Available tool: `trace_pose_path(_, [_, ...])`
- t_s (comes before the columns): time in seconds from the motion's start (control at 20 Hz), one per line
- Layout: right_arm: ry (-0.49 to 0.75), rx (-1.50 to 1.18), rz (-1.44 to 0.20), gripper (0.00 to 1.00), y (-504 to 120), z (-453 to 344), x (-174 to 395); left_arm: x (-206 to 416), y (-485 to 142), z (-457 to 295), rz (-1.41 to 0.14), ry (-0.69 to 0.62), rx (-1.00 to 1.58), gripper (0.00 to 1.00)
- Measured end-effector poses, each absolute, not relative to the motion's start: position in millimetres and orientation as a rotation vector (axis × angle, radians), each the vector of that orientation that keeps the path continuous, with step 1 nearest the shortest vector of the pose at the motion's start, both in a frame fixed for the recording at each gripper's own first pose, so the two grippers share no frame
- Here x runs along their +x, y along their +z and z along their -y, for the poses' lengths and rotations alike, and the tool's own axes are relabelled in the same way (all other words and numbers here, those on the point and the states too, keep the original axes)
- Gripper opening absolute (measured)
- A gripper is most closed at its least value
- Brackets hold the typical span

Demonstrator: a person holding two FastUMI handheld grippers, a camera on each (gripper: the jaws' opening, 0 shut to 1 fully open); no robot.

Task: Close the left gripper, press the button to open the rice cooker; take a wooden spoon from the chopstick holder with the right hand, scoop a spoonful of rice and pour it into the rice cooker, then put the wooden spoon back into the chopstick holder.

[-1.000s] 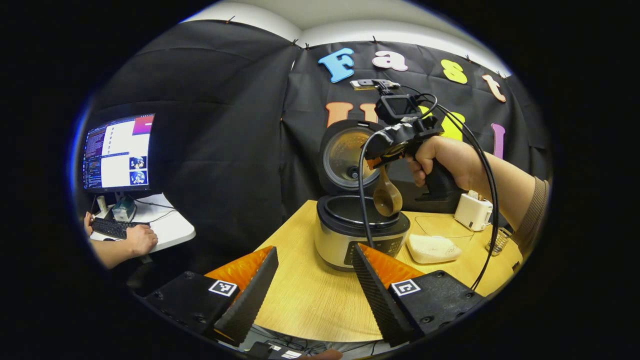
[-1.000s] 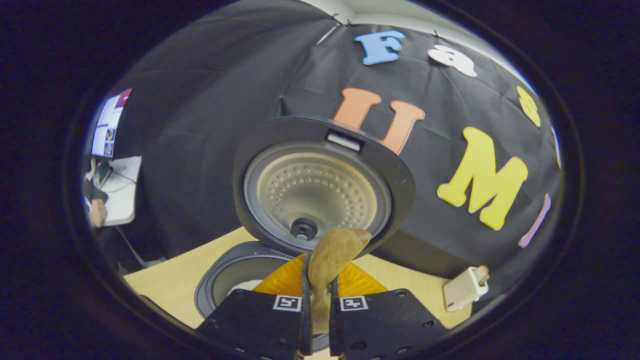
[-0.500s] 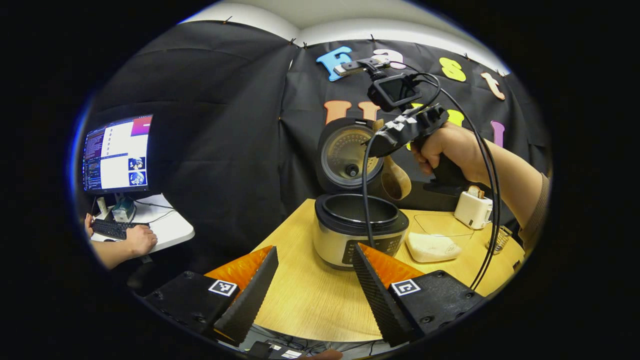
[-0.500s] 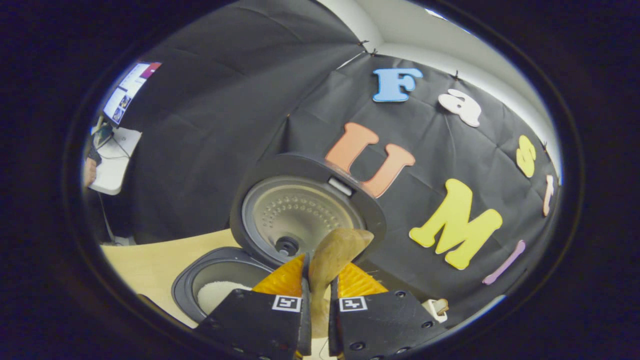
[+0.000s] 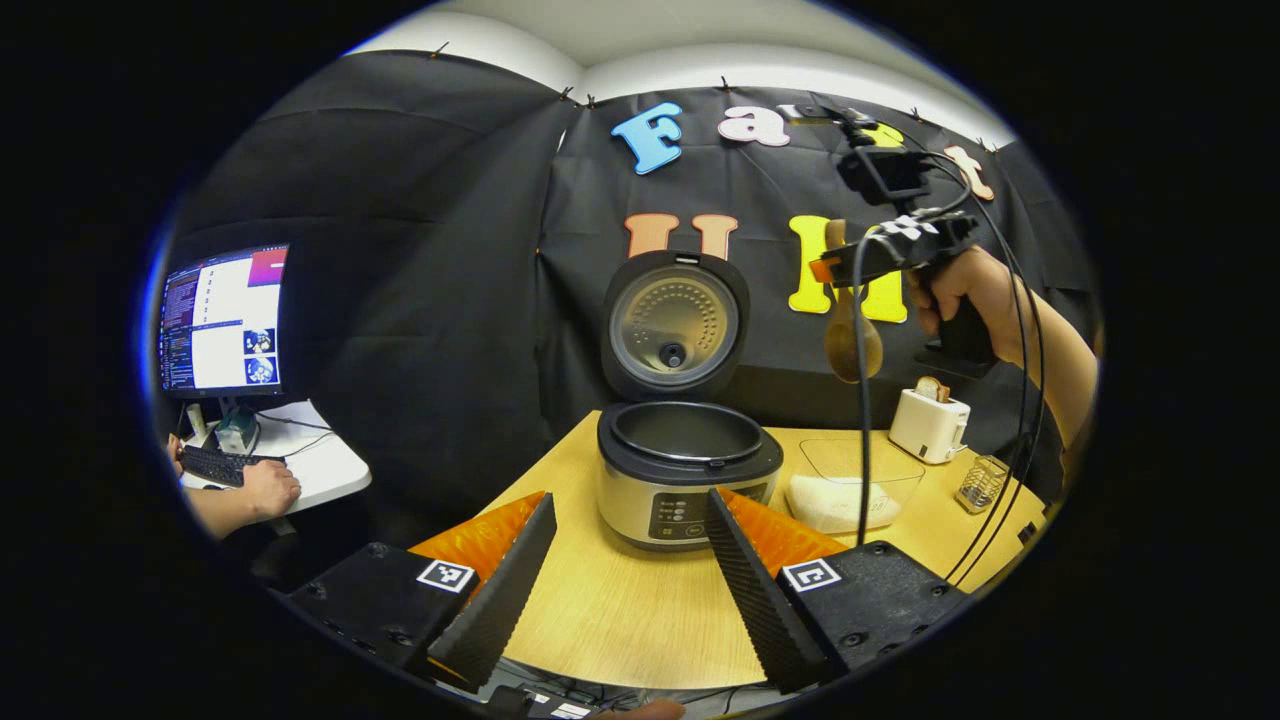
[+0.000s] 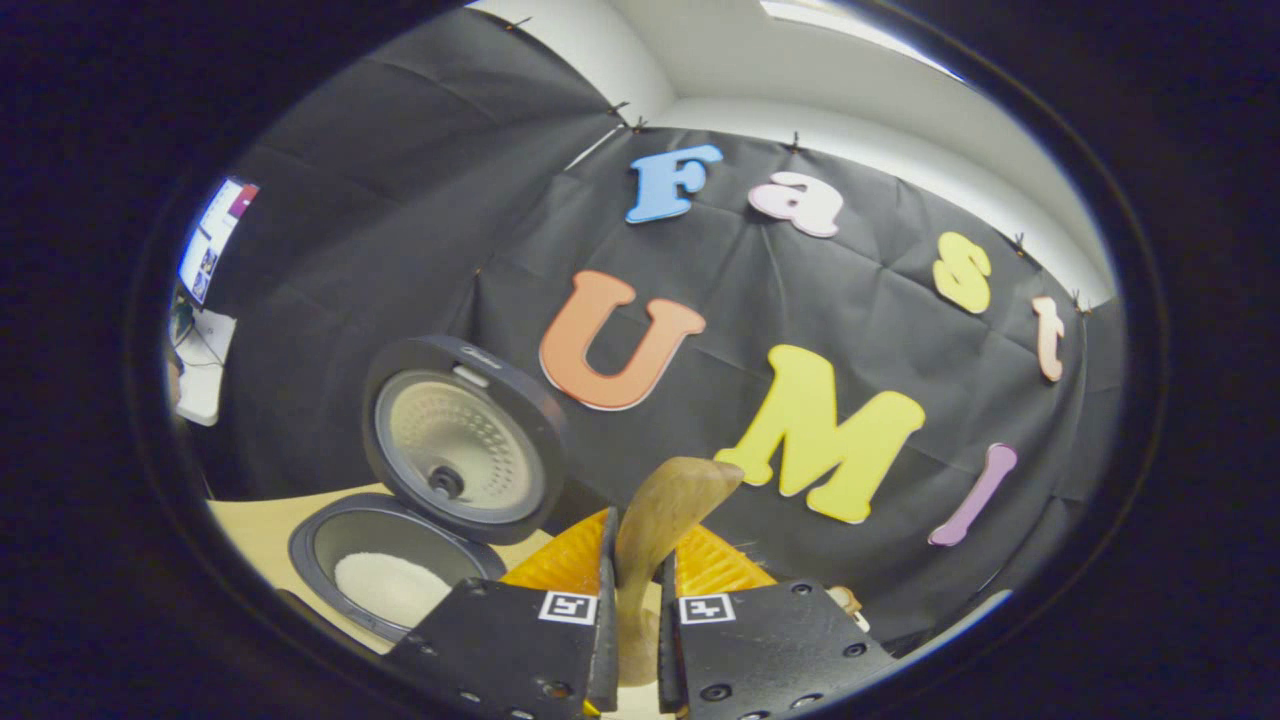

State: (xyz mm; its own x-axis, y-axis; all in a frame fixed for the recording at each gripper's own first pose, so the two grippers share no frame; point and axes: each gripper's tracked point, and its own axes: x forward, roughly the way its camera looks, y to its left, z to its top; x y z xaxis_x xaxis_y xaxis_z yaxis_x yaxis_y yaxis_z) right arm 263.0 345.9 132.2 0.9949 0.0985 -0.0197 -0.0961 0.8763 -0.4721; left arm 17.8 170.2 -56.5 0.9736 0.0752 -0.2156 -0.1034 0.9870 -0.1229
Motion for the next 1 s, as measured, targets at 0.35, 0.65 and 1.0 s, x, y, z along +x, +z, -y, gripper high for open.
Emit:
trace_pose_path(0.35, [-0.053, -0.392, -0.02, 0.16, 138.3, -184.6, 257.4, 23.6, -50.8, -139.7, -0.204, 0.059, -0.068, 0.96])
trace_pose_path(0.65, [-0.219, -0.346, -0.078, 0.15, 118.4, -52.2, 256.4, 26.4, -49.4, -114.1, -0.202, 0.034, 0.004, 0.96])
trace_pose_path(1.0, [-0.317, -0.254, -0.2, 0.17, 55.4, 41.0, 262.0, 28.1, -47.5, -91.5, -0.193, 0.0, 0.019, 0.96])
